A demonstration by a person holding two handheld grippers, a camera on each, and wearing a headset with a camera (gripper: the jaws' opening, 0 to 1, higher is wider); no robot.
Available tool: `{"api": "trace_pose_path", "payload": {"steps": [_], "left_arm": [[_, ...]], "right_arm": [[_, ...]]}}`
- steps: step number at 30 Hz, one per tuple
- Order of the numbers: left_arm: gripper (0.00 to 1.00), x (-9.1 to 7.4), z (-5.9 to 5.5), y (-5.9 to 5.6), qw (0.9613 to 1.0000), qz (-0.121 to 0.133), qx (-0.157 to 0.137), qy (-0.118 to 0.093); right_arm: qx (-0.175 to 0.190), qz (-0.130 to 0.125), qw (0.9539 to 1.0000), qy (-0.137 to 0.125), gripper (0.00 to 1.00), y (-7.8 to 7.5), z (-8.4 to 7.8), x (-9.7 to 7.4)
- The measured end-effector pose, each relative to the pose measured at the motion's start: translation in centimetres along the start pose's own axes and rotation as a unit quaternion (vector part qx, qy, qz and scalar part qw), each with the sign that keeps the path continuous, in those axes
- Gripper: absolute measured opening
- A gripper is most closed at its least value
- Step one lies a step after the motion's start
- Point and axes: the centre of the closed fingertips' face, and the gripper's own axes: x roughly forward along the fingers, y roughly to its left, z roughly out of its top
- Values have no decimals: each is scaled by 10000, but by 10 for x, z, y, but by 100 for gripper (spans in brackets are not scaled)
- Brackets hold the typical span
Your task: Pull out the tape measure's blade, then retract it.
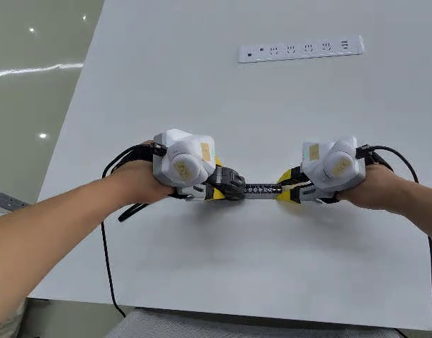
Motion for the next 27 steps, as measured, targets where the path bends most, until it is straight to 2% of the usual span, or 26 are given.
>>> {"api": "trace_pose_path", "payload": {"steps": [27], "left_arm": [[29,1,0,0,10000,-11,24,23]], "right_arm": [[91,-21,9998,182,10,-1,-30,-27]]}}
